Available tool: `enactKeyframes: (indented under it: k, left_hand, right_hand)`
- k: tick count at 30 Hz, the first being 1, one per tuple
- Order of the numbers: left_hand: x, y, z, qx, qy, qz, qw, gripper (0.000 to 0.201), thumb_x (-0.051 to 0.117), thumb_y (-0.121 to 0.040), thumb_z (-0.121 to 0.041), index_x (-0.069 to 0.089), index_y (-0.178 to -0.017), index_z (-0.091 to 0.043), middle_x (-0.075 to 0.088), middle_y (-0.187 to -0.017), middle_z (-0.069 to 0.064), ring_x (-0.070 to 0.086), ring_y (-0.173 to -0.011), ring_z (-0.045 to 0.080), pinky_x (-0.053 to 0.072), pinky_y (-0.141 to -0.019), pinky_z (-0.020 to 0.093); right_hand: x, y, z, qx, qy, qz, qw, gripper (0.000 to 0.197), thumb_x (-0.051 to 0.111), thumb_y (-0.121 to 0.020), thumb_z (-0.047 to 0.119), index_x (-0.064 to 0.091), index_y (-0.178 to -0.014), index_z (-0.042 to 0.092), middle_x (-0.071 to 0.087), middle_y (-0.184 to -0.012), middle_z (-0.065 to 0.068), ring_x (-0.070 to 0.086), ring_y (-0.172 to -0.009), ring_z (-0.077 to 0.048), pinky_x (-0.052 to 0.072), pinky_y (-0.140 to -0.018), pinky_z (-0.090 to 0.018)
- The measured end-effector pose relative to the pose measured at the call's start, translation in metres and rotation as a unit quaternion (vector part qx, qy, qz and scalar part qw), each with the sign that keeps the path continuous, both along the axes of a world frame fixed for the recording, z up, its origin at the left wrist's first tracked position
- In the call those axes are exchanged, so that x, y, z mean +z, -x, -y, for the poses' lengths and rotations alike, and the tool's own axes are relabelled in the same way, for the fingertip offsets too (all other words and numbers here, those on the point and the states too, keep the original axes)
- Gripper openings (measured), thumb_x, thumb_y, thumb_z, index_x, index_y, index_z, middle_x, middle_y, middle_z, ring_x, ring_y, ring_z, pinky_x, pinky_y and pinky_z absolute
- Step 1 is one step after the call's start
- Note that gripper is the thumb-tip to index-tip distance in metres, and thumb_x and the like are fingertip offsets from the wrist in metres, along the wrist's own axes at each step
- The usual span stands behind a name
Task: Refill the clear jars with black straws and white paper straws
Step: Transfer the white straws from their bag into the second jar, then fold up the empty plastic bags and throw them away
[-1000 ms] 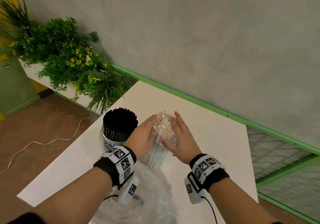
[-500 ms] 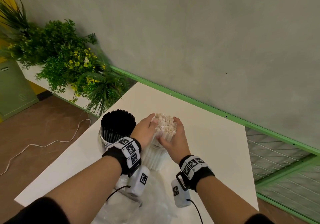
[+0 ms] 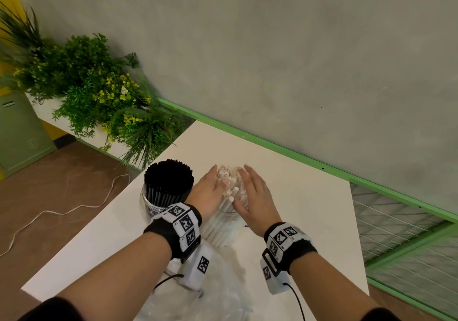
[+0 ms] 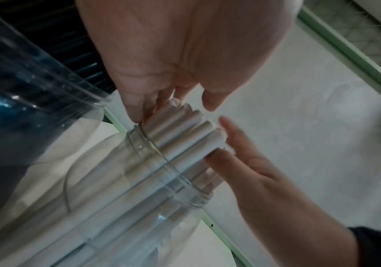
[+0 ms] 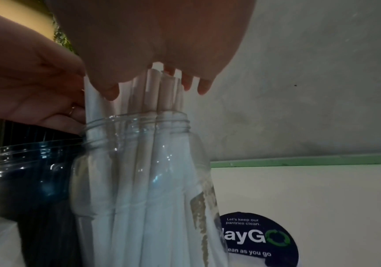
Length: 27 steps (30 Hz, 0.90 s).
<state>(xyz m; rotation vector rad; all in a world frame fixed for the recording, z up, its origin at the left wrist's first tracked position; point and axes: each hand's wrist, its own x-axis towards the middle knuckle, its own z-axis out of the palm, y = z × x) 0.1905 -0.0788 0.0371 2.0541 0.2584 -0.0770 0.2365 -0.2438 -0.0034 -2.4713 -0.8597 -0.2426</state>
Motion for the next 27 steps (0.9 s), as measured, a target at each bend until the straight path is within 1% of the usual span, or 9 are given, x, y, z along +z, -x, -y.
enactKeyframes:
  k: [3,7,11,15,18,21,23,25,27]
  left_hand:
    - [-0.001,0.008,-0.002,-0.006,0.028,0.002,1.0,0.057,0.036,-0.103,-0.028,0.012,-0.154,-0.021,0.022,-0.159,0.003,0.024,-0.145,0.017,0.018,-0.119,0.033]
    - [0.001,0.022,-0.006,-0.014,0.028,0.003,1.0,0.06,0.038,-0.102,-0.021,0.01,-0.154,-0.02,0.024,-0.158,0.004,0.024,-0.145,0.017,0.018,-0.113,0.025]
    - [0.0,0.037,-0.014,-0.02,0.027,0.001,0.999,0.061,0.042,-0.1,-0.021,0.013,-0.154,-0.022,0.024,-0.158,0.004,0.023,-0.145,0.016,0.019,-0.114,0.029]
    - [0.006,0.057,-0.023,-0.042,0.032,0.006,0.999,0.056,0.045,-0.099,-0.016,0.026,-0.151,-0.024,0.032,-0.154,0.002,0.031,-0.141,0.016,0.025,-0.113,0.03]
    - [0.009,0.081,-0.032,-0.074,0.061,0.022,0.995,0.044,0.047,-0.098,-0.009,0.045,-0.14,-0.024,0.048,-0.141,-0.005,0.045,-0.13,0.009,0.032,-0.112,0.028]
    - [0.007,0.106,-0.053,-0.061,0.058,0.039,0.996,0.025,0.053,-0.096,-0.009,0.063,-0.109,-0.028,0.068,-0.112,-0.006,0.063,-0.103,0.005,0.046,-0.096,0.023]
    - [0.0,0.121,-0.073,-0.014,-0.03,0.067,0.997,0.017,0.059,-0.092,-0.013,0.066,-0.095,-0.028,0.069,-0.094,-0.008,0.064,-0.086,0.005,0.046,-0.079,0.015]
    - [-0.01,0.134,-0.094,0.025,-0.146,0.085,0.985,0.012,0.063,-0.089,-0.017,0.065,-0.091,-0.028,0.063,-0.093,-0.007,0.061,-0.081,0.008,0.045,-0.073,0.02]
    - [-0.023,0.143,-0.113,0.036,-0.199,0.018,0.979,0.013,0.064,-0.088,-0.031,0.062,-0.101,-0.028,0.058,-0.1,-0.004,0.06,-0.085,0.015,0.045,-0.078,0.03]
  right_hand:
    - [-0.002,-0.001,-0.002,0.009,0.003,-0.031,0.999,0.068,0.029,-0.087,0.047,0.02,-0.151,0.025,0.012,-0.159,0.002,0.017,-0.144,-0.019,0.025,-0.116,-0.044]
    - [-0.003,0.007,-0.001,0.011,-0.012,-0.013,1.0,0.071,0.035,-0.086,0.043,0.016,-0.152,0.026,0.004,-0.161,0.002,0.012,-0.146,-0.021,0.018,-0.117,-0.041]
    - [-0.006,0.015,-0.002,0.027,0.035,0.005,0.999,0.065,0.031,-0.093,0.054,0.014,-0.152,0.032,0.005,-0.161,0.004,0.005,-0.148,-0.023,0.011,-0.117,-0.04]
    - [-0.007,0.009,-0.008,-0.022,0.071,0.024,0.997,0.058,0.041,-0.099,0.044,0.018,-0.15,0.032,0.013,-0.16,0.0,0.009,-0.146,-0.026,0.021,-0.115,-0.05]
    - [-0.006,0.015,-0.013,-0.041,0.042,0.057,0.997,0.061,0.049,-0.095,0.042,0.019,-0.148,0.032,0.017,-0.158,-0.003,0.015,-0.144,-0.028,0.019,-0.114,-0.045]
    - [0.002,0.036,-0.013,-0.014,-0.064,0.11,0.992,0.045,0.052,-0.093,0.038,0.043,-0.135,0.023,0.04,-0.14,-0.005,0.035,-0.128,-0.025,0.027,-0.106,-0.037]
    - [0.0,0.055,-0.005,0.028,-0.118,0.123,0.985,0.024,0.055,-0.093,0.029,0.06,-0.112,0.016,0.057,-0.112,-0.003,0.05,-0.104,-0.022,0.041,-0.093,-0.034]
    - [-0.005,0.077,0.008,0.028,-0.109,0.05,0.992,0.016,0.054,-0.093,0.03,0.062,-0.095,0.017,0.058,-0.088,0.005,0.053,-0.08,-0.012,0.049,-0.073,-0.033]
    - [-0.013,0.096,0.021,-0.036,0.004,-0.089,0.995,0.021,0.053,-0.092,0.042,0.059,-0.098,0.022,0.055,-0.086,0.01,0.052,-0.075,-0.009,0.048,-0.069,-0.032]
